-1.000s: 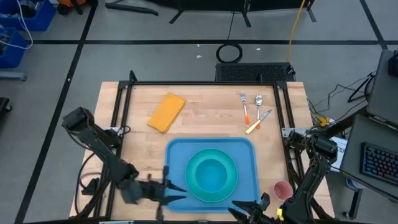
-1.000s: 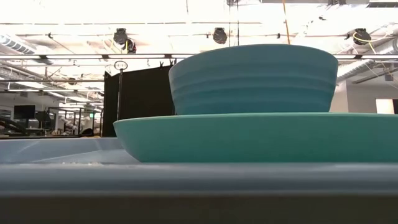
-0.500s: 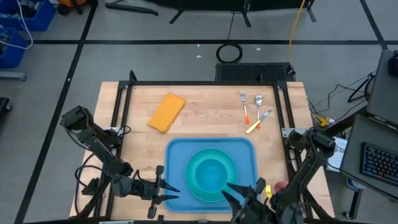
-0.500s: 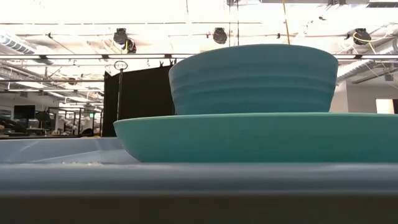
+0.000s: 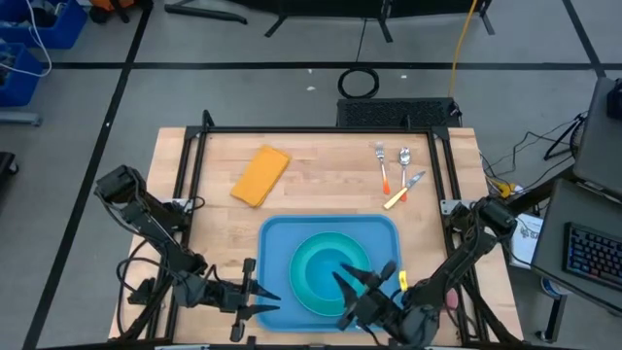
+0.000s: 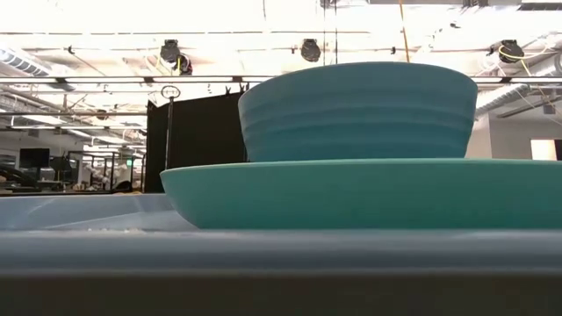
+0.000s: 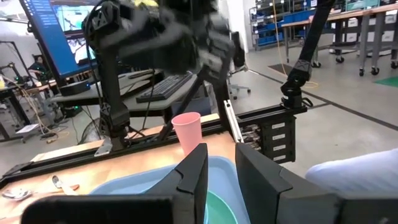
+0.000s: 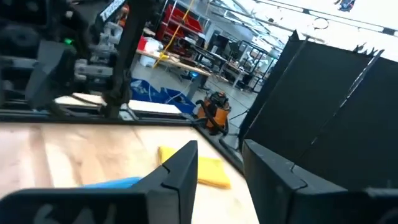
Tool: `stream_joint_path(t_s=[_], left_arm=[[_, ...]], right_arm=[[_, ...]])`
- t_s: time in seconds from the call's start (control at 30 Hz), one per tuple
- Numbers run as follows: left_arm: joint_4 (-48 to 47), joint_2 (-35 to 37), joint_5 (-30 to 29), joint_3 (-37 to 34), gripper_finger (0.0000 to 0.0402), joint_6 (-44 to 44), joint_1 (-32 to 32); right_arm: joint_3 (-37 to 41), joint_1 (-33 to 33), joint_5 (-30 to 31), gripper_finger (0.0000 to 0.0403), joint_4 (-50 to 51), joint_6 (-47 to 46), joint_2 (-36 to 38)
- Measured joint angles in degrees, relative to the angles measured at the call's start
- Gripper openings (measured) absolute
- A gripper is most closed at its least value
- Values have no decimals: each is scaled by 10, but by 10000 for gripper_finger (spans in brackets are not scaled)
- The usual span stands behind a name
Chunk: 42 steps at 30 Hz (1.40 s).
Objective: Set up tray
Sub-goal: Put the cup on top of the tray
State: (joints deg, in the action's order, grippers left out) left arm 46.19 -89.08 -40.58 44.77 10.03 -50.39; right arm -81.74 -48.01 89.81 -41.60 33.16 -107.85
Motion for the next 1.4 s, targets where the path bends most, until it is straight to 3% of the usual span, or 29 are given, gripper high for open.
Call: stream_joint_path(t_s=[0.07,0.2,0.3,0.47,0.57,0.7,0.9,1.0,1.17,1.4], left_arm=[[0,0,0,0,88,2,0],[0,0,0,0,88,4,0],[0,0,0,0,88,4,0],[1,0,0,0,88,3,0],[1,0,0,0,88,3,0],[0,0,0,1,88,3,0],[-5,0,0,1,88,2,0],[-12,0,-1,1,88,0,0],[-15,0,-1,1,88,-2,0],[-15,0,-1,1,88,-1,0]], right_arm=[[28,-9,-26,100,-5,-46,2],[76,-30,-161,74,47,-191,3],[88,-32,-292,60,194,-391,20],[71,-1,-457,48,468,-679,24],[60,14,-583,48,580,-793,26],[54,26,-717,47,660,-864,53],[52,22,-751,47,720,-947,134],[52,11,-764,47,810,-1007,167],[53,-13,-838,47,985,-1145,186],[53,-27,-887,50,1004,-1223,186]])
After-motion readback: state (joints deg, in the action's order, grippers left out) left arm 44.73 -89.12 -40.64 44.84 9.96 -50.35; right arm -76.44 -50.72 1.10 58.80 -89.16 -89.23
